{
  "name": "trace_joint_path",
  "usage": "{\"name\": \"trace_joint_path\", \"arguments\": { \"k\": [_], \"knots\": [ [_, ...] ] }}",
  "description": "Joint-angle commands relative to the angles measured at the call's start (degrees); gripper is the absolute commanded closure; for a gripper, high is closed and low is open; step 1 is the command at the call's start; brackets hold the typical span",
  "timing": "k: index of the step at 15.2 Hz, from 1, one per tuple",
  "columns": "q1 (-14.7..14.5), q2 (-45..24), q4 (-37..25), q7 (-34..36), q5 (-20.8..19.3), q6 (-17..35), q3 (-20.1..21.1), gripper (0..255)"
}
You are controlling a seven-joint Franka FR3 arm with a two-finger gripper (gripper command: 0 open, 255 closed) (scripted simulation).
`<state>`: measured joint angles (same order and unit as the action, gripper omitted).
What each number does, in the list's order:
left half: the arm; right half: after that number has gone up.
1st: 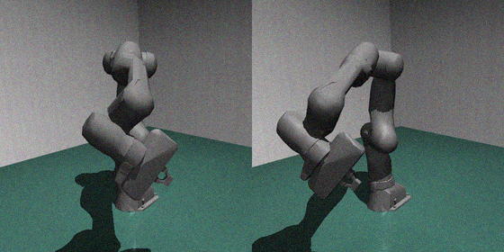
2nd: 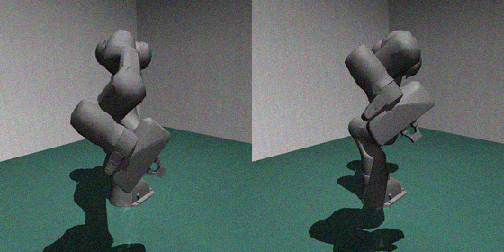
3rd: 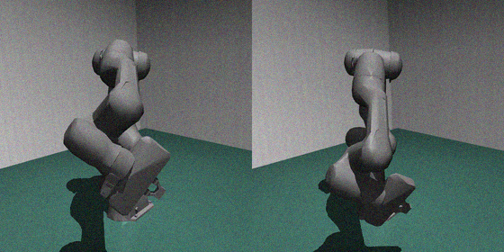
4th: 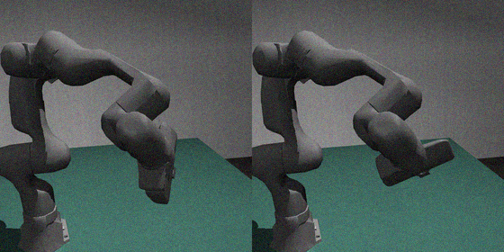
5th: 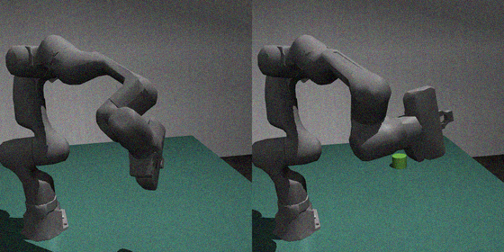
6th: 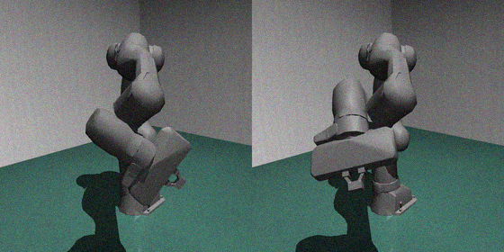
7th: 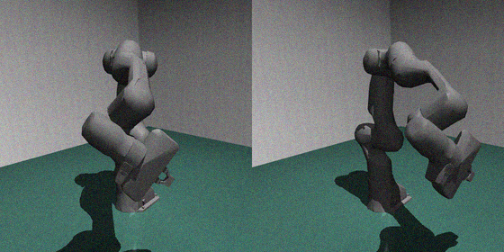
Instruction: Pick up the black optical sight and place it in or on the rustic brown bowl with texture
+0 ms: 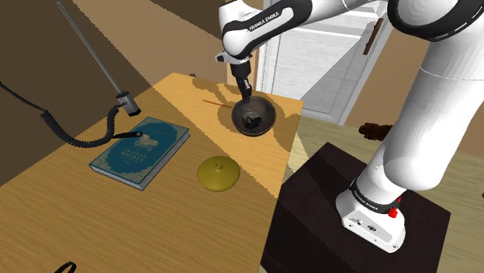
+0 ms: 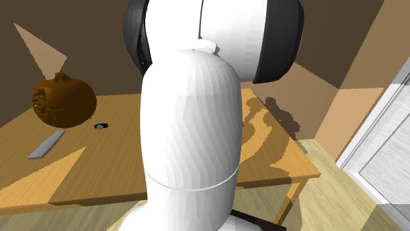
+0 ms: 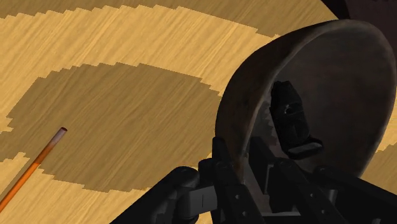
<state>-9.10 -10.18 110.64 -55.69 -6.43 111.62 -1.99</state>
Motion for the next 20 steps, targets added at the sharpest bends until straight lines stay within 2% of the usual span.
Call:
{"name": "trace_joint_path", "arguments": {
  "k": [1,8,9,14,18,20],
  "knots": [
    [0.1,-0.4,0.5,0.0,0.0,1.0,0.0,255],
    [0.1,-0.4,0.5,0.0,0.0,1.0,0.0,255],
    [0.1,-0.4,0.5,0.0,0.0,1.0,0.0,0],
    [0.1,-0.4,0.5,0.0,0.0,1.0,0.0,0],
    [-0.3,0.7,-5.5,-0.2,0.3,-6.1,0.2,0],
    [-0.3,0.7,-5.5,-0.2,0.3,-6.1,0.2,0]
  ]
}}
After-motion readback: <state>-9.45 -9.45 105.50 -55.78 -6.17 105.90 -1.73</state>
